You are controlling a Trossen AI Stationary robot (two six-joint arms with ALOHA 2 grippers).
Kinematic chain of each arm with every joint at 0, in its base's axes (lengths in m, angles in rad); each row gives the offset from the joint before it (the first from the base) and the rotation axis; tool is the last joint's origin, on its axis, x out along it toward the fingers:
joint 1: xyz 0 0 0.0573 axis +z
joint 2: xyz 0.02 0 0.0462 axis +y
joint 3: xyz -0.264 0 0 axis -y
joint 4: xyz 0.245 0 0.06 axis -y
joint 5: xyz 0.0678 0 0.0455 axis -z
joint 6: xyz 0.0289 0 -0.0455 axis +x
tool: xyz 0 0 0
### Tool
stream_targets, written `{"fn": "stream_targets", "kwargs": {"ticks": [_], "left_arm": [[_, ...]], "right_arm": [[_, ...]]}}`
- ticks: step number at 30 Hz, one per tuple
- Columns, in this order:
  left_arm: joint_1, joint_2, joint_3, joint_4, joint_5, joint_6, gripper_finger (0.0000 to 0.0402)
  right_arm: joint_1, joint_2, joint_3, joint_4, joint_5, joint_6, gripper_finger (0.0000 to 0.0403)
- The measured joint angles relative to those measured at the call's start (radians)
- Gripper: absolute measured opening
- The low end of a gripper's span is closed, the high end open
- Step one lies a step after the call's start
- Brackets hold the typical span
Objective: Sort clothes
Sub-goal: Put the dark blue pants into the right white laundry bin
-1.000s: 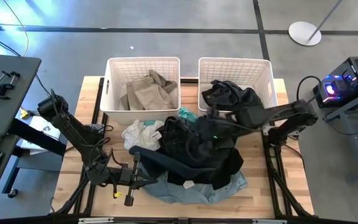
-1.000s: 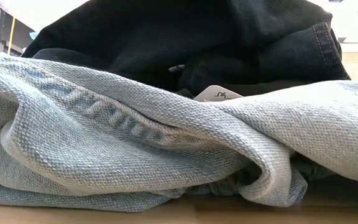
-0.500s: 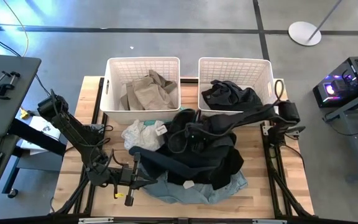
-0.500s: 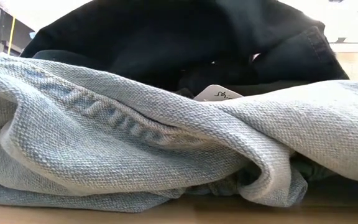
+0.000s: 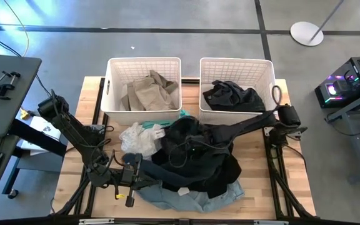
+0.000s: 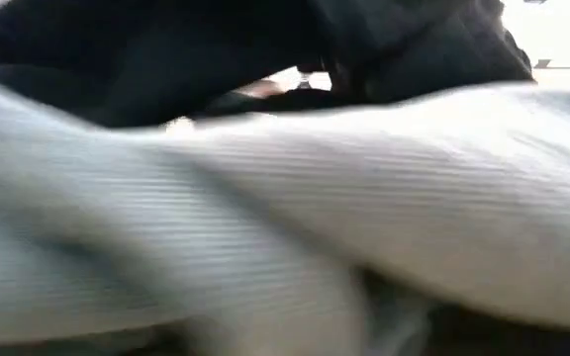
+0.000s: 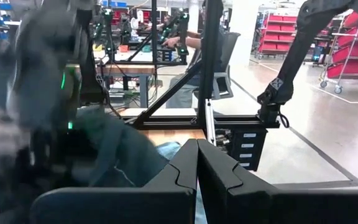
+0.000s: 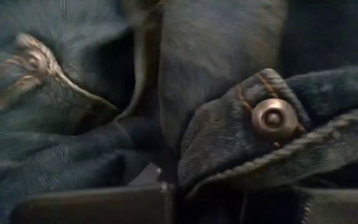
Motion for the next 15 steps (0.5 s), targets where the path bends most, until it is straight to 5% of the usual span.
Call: {"fn": "stream_targets", "kwargs": {"ticks": [8, 15], "left_arm": [[0.0, 0.0, 0.0, 0.0, 0.0, 0.001, 0.0], [0.0, 0.0, 0.0, 0.0, 0.001, 0.001, 0.0]], "right_arm": [[0.062, -0.261, 0.175, -0.008, 0.287, -0.048, 0.0043], [0.163, -0.449, 0.379, 0.026, 0.815, -0.287, 0.0042]]}}
